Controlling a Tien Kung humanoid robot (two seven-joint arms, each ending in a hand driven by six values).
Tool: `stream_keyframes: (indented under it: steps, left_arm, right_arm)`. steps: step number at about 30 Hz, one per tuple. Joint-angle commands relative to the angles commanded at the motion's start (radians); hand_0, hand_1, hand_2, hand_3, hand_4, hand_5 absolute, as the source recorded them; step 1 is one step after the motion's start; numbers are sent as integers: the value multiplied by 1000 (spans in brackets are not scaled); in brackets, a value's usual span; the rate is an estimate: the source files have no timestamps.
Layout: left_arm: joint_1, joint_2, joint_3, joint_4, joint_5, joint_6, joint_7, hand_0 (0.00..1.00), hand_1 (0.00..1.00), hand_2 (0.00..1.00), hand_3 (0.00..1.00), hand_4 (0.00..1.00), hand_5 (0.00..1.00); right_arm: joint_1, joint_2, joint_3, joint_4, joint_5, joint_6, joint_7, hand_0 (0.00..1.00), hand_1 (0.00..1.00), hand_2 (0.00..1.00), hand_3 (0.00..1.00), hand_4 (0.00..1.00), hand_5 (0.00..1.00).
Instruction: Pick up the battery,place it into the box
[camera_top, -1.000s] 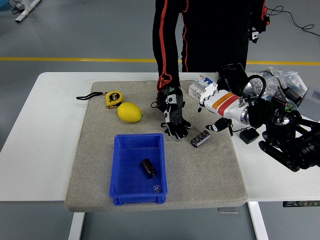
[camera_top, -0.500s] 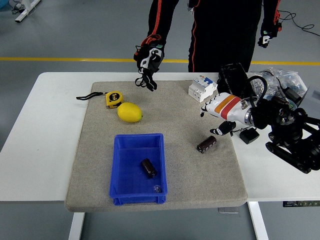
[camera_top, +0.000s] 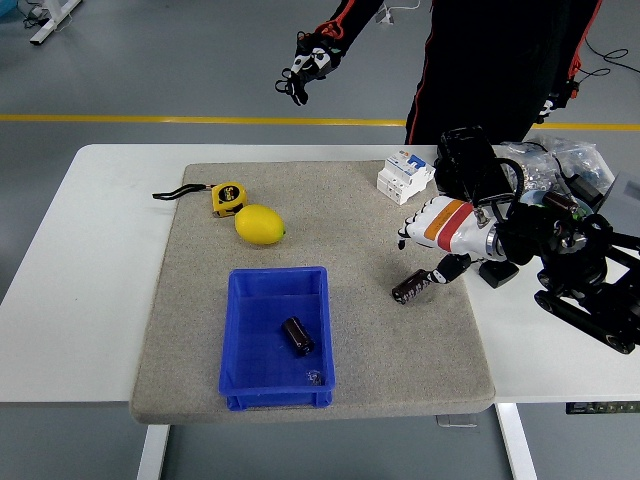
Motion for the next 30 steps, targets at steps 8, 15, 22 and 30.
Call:
stream_keyframes:
  steps: [8, 15, 22, 30]
  left_arm:
    - [-4, -1, 15, 0, -27, 7, -5, 579, 588, 623, 578, 625, 585]
    - [-3, -1, 11, 0, -20, 7, -4, 580, 590, 623, 578, 626, 585]
    - [-1, -5, 3, 0, -5, 4, 1, 579, 588, 623, 577, 626, 585]
    - [-4, -9, 2, -1, -5, 5, 1, 579, 588, 628, 578, 626, 585]
  right_arm:
    - [-6, 3, -24, -3, -8, 5, 3, 694, 690, 760, 712, 776, 357]
    - [-11, -1, -30, 3, -12, 5, 2, 692, 688, 759, 709, 775, 361]
    - [-20, 28, -42, -14, 3, -12, 17, 691, 687, 758, 706, 775, 363]
    - [-34, 40, -30, -44, 0, -18, 45, 654, 657, 738, 635, 759, 372]
